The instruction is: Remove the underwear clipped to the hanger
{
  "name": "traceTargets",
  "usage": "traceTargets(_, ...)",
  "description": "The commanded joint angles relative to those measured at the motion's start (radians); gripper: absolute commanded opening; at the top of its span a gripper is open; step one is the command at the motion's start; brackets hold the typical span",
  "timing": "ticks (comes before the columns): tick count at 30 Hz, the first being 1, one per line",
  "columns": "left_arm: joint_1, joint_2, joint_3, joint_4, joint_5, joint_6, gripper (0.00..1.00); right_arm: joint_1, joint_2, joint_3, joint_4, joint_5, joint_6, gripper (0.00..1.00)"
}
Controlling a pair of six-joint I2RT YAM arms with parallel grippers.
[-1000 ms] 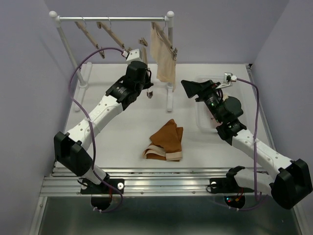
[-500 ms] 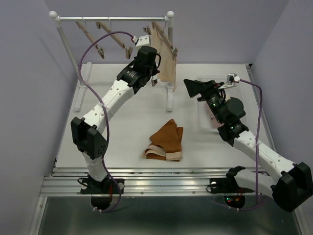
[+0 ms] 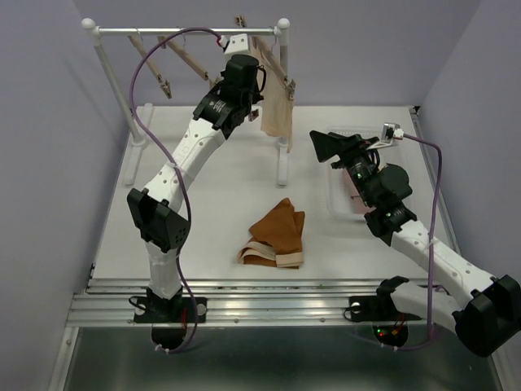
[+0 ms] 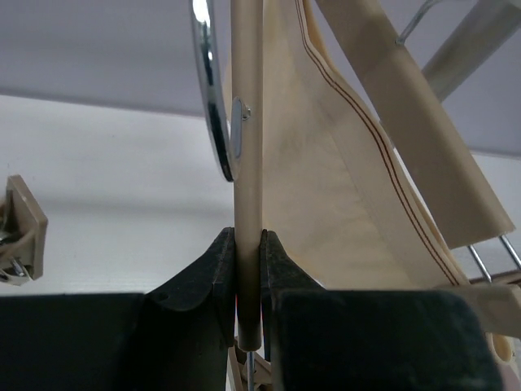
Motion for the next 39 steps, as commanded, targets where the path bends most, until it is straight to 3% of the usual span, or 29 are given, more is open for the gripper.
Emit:
traceTargets(1,0.024,0.000,0.109,0.023,-0.012,0.044,0.00,-0.004,-0.012,0.004,0.017,0.030,-0.027,1.00)
traceTargets(11,0.088,0.013,0.156,0.032,-0.005,0.072,0.00,-0.004,0.012,0.015,0.017,0.030,-0.043,1.00)
traceTargets(39,0.116,-0.012,0.159,0.144,0.006,0.095,0.00,-0.004,0.061,0.041,0.017,0.015,-0.062,1.00)
